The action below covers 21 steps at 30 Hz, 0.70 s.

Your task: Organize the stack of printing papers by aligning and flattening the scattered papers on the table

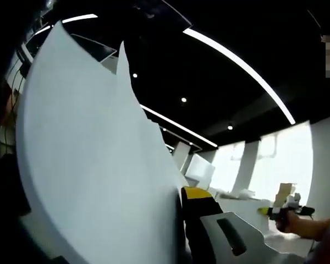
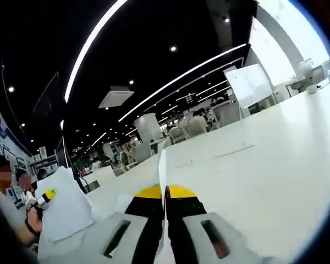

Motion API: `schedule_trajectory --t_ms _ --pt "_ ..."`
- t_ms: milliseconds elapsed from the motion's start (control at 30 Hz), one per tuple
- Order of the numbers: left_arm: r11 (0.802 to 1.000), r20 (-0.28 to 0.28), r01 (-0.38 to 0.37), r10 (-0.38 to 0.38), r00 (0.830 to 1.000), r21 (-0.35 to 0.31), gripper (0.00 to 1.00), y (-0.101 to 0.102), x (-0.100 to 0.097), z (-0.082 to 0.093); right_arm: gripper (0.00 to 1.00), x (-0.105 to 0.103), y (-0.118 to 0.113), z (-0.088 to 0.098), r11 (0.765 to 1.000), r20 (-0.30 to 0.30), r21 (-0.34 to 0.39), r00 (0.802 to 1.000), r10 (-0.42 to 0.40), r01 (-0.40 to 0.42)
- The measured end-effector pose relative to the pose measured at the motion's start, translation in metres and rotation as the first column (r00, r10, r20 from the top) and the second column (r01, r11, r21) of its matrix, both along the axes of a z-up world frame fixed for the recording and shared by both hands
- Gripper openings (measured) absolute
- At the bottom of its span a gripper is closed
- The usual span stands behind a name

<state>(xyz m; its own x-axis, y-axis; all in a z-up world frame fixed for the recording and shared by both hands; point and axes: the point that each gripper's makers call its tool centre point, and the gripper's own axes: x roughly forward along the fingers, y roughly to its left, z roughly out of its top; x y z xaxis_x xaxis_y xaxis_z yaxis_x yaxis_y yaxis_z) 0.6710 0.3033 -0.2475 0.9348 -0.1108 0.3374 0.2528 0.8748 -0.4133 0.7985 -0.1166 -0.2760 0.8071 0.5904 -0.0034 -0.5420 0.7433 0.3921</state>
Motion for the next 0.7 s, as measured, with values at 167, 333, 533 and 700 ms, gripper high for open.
schedule_trajectory --t_ms 167,333,533,700 --pt "1.0 0.0 0.0 0.0 1.0 0.0 0.09 0.0 0.0 0.0 0.0 -0.001 0.002 0.004 1.0 0.023 -0.025 1.0 0.0 0.001" --pt "1.0 0.001 0.0 0.0 1.0 0.0 0.09 -0.001 0.0 0.0 0.0 -0.002 0.001 0.009 0.997 0.071 -0.081 0.997 -0.012 0.018" --pt "1.0 0.002 0.001 -0.001 1.0 0.0 0.09 -0.002 0.0 0.0 0.0 -0.004 0.002 0.02 0.998 0.097 -0.069 0.995 -0.001 0.008" --pt "1.0 -0.001 0.001 -0.001 1.0 0.002 0.09 -0.002 0.0 0.0 0.0 -0.01 0.003 0.042 0.999 0.143 -0.041 0.99 -0.004 0.01"
